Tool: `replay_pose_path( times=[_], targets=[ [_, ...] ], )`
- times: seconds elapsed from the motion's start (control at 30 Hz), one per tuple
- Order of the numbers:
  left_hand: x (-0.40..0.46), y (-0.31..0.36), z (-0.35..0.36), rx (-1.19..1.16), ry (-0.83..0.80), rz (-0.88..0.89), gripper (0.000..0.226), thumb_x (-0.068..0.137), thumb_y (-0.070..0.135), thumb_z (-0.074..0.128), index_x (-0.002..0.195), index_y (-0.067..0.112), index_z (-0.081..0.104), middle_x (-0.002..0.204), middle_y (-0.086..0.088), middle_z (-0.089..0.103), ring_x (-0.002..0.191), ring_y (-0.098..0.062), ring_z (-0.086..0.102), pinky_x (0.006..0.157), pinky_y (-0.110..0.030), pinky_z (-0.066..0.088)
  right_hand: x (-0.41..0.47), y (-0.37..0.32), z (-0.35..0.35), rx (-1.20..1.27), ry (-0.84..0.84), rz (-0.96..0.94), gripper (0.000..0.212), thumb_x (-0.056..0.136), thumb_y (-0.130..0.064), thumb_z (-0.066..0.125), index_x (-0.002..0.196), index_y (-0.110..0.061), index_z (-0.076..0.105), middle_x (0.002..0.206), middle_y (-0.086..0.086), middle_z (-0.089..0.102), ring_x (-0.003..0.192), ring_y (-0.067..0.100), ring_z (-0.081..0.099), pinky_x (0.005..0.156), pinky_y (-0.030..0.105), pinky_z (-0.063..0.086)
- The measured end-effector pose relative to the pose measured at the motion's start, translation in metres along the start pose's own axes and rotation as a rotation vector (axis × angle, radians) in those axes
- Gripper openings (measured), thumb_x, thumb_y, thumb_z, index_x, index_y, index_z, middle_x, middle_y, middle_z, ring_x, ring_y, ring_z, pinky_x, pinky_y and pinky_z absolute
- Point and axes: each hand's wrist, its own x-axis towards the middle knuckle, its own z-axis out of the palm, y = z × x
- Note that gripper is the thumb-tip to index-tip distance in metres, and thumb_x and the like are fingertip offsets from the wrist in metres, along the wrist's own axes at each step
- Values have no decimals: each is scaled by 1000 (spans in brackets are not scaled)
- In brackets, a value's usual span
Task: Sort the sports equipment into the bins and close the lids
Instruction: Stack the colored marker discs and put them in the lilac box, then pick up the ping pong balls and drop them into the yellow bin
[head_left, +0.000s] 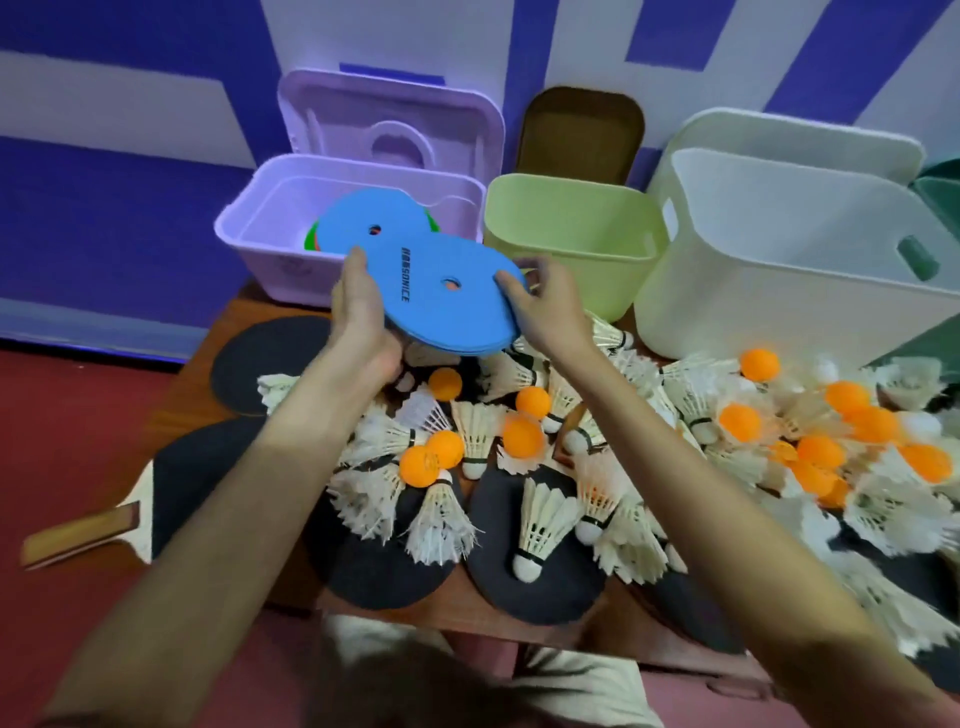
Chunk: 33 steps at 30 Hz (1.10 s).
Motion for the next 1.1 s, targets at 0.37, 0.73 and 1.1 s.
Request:
replay_pose_path(
  times=[0.37, 0.73, 1.1],
  targets=[
    [165, 57, -30, 917, 76, 227, 29, 77, 5, 46, 102, 2, 59, 108, -18, 65, 98, -29, 63, 75, -37, 54, 119, -46, 76, -98, -122, -44, 49, 61, -11, 40, 98, 12, 62, 96, 27, 65, 94, 36, 60, 81, 45, 47],
    [216, 47, -38, 1277, 156, 296, 24, 87, 14, 50, 103, -2, 59, 126, -27, 53, 118, -39, 49, 92, -42, 43, 142, -44, 104, -292, -188, -74, 48, 84, -3, 49, 132, 3, 47, 134, 21, 50, 125, 36, 44, 101, 36, 32],
    [86, 16, -32, 1110, -106, 809, 18, 81, 11, 57, 96, 13, 68, 104, -2, 61, 89, -13, 60, 82, -27, 48, 52, -25, 36, -215, -97, -292, 40, 82, -3, 55, 122, 0, 53, 121, 19, 48, 110, 27, 52, 94, 31, 41]
  ],
)
